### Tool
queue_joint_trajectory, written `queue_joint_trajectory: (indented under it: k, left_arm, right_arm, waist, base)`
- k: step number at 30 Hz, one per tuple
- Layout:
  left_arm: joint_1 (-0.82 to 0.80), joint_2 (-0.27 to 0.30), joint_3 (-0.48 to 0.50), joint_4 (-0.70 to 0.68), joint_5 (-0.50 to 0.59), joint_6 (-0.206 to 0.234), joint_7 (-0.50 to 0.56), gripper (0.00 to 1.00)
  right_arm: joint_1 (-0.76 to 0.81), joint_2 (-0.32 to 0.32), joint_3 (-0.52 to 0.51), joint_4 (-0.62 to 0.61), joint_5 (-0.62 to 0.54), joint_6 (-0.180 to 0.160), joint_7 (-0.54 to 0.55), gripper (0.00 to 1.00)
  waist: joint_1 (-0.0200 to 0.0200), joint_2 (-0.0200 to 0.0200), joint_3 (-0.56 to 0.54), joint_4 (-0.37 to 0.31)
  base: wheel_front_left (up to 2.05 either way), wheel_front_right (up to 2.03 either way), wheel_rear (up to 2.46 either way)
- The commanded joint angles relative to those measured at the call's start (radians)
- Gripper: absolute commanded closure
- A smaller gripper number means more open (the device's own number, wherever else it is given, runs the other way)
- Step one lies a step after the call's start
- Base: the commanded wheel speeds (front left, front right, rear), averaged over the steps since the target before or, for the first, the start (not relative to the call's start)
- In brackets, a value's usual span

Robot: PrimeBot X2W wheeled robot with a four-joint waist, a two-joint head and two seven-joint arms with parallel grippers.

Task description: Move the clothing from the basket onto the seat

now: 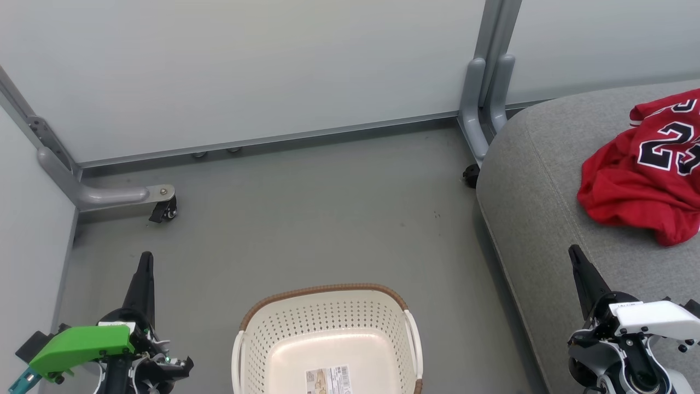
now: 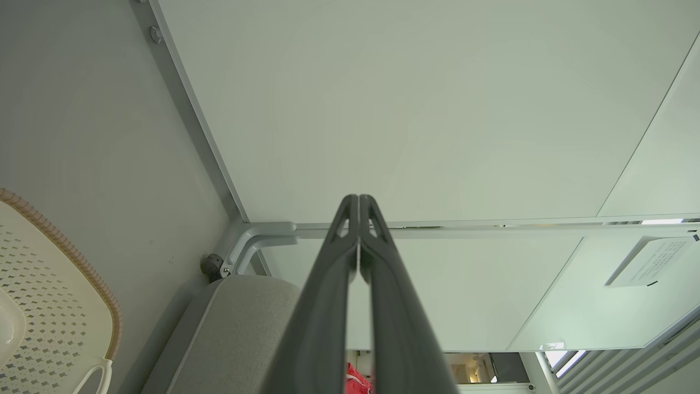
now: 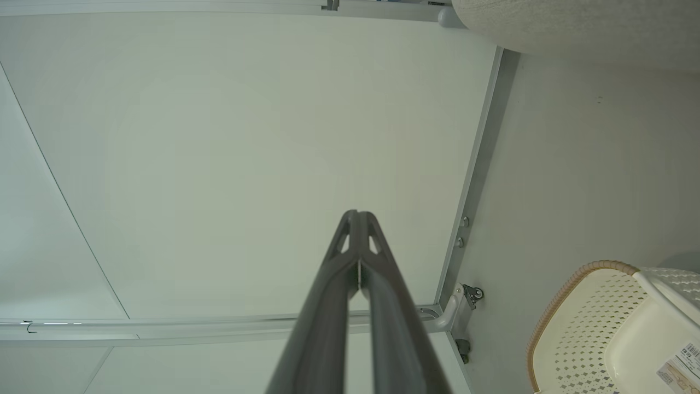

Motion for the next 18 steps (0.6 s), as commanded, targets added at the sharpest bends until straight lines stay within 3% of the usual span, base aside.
queue_joint_trajectory:
  k: [1, 18]
  left_arm:
    - [-0.011, 0.005, 0.002, 0.001, -0.002, -0.006, 0.004, 1.0]
    - [-0.011, 0.005, 0.002, 0.001, -0.002, -0.006, 0.004, 1.0]
  right_arm:
    - [-0.009, -0.005, -0.003, 0.002, 0.002, 0.0, 0.005, 1.0]
    - [-0.009, -0.003, -0.005, 0.002, -0.001, 0.0, 0.005, 1.0]
  waist:
    - [0.0, 0.0098, 0.0, 0.0]
    - [0.0, 0.0098, 0.0, 0.0]
  base:
    - [0.0, 0.0, 0.0]
    - [0.0, 0.0, 0.0]
